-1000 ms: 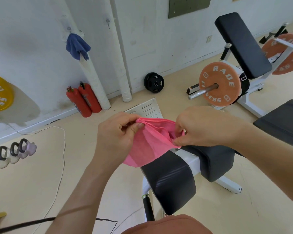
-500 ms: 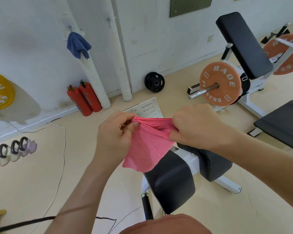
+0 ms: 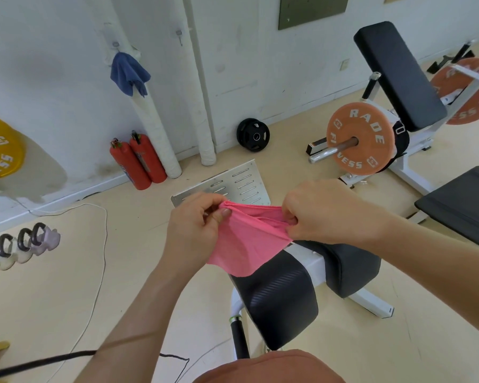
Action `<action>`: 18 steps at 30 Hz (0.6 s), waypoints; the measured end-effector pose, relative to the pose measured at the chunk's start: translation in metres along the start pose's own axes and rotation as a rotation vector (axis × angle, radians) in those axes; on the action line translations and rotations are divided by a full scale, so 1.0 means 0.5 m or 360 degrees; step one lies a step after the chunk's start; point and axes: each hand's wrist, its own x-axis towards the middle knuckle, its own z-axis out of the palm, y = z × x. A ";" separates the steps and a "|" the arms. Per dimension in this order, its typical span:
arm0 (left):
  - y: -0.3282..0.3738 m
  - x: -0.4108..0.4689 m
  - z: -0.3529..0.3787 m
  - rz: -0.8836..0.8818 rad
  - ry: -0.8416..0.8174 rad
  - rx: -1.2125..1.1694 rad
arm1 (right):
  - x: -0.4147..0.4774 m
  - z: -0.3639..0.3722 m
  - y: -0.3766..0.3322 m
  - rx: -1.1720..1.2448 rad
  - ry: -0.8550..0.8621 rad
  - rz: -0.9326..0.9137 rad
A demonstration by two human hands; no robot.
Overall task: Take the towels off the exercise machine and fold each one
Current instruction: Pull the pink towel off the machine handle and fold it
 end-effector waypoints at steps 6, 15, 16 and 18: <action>-0.022 0.005 -0.003 -0.0171 0.0091 -0.0067 | -0.003 0.003 0.004 0.0697 -0.0121 -0.0124; -0.024 0.003 -0.018 -0.0245 0.0033 -0.0280 | -0.014 0.031 0.034 0.1003 0.0277 -0.0320; -0.022 0.004 -0.019 -0.0242 0.0047 -0.0278 | -0.015 0.029 0.035 0.1033 0.0249 -0.0309; -0.017 0.006 -0.018 -0.0209 0.0075 -0.0260 | -0.014 0.023 0.041 0.1167 0.0093 -0.0224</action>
